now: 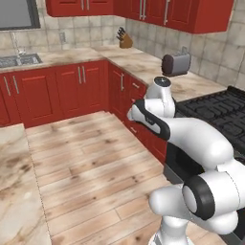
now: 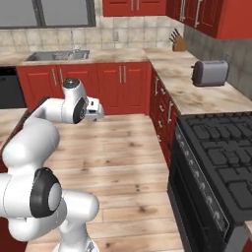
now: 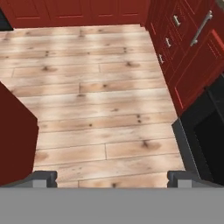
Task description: Four empty soda cans are scattered around the kitchen. Gather all the cans and cluster them next to the stove for recycling.
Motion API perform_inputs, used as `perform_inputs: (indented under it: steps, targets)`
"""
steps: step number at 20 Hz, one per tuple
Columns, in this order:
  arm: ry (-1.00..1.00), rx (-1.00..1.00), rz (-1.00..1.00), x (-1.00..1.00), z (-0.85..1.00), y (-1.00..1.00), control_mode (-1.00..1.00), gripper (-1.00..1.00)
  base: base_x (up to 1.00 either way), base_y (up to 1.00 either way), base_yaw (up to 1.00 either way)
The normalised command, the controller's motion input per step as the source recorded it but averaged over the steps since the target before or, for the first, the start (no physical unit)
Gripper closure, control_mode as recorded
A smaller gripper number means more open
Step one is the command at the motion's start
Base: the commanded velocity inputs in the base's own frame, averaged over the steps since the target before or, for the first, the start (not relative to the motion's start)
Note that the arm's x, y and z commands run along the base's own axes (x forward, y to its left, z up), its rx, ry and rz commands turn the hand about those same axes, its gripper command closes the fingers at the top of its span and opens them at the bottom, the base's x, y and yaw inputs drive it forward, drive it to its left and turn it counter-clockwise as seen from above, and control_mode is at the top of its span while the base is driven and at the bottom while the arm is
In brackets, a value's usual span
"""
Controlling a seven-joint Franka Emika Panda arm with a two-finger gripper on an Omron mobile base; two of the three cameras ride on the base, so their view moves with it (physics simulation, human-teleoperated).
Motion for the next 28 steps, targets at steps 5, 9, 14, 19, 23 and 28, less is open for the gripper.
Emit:
perform_inputs:
  steps: [5, 9, 14, 19, 23, 28]
  targets:
    - [0.0, 0.0, 0.0, 0.0, 0.0, 0.0, 1.0, -1.0, -0.13, 0.07, 0.3]
    - [0.0, 0.0, 0.0, 0.0, 0.0, 0.0, 1.0, -1.0, -0.31, 0.01, 0.26]
    - [0.0, 0.0, 0.0, 0.0, 0.0, 0.0, 1.0, -1.0, -0.32, 0.0, 0.22]
    - [0.0, 0.0, 0.0, 0.0, 0.0, 0.0, 1.0, -1.0, 0.17, 0.0, 0.03]
    - [0.0, 0.0, 0.0, 0.0, 0.0, 0.0, 1.0, -1.0, 0.56, 0.0, 0.0]
    - [0.0, 0.0, 0.0, 0.0, 0.0, 0.0, 1.0, -1.0, 0.77, 0.0, 0.0]
